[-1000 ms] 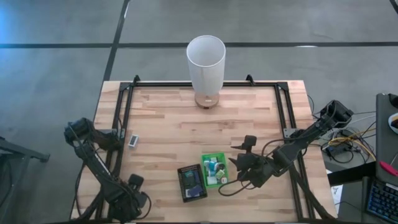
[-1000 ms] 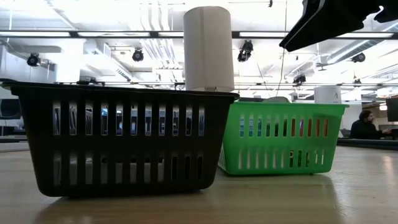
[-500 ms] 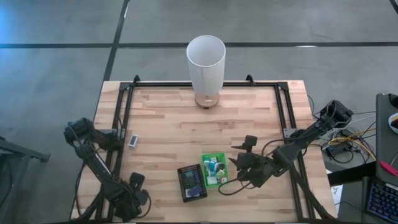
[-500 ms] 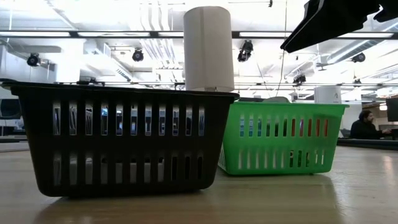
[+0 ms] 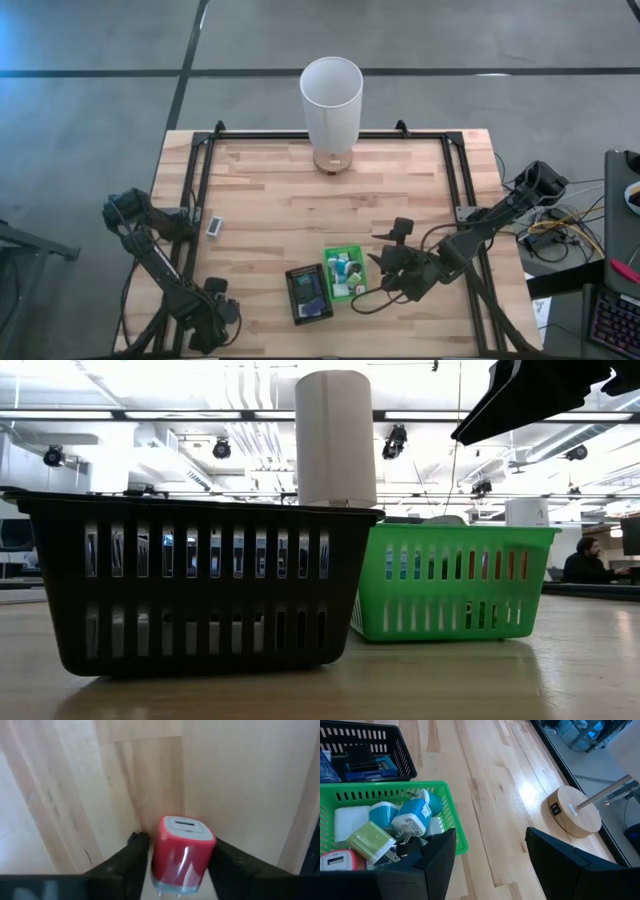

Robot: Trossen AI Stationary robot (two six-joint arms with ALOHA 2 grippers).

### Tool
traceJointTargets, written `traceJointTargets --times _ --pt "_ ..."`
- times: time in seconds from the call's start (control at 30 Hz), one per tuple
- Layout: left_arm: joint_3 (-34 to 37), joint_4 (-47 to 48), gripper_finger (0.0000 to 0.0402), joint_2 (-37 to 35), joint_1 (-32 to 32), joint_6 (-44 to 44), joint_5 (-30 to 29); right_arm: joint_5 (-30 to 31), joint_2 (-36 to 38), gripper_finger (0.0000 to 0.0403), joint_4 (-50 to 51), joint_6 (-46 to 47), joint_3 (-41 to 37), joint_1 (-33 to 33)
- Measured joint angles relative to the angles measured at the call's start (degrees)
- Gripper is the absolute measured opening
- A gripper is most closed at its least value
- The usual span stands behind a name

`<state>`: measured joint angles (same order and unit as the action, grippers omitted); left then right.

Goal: Pick & Place Office items
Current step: Put the pink charger adapter into the green bin

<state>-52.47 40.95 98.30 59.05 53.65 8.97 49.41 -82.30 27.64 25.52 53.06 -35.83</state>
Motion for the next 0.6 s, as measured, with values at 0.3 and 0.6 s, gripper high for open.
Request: traceJointTargets --times 0.3,0.6 --pt "-0.17 0.35 0.0130 0.00 0.00 4.49 -0.24 -0.05 0.00 0.0233 -0.02 0.02 0.00 0.00" --pt "-7.05 12.04 0.0130 -1.89 -0.66 5.87 -9.40 -0.09 0.00 0.0233 -0.02 0.00 0.00 0.00"
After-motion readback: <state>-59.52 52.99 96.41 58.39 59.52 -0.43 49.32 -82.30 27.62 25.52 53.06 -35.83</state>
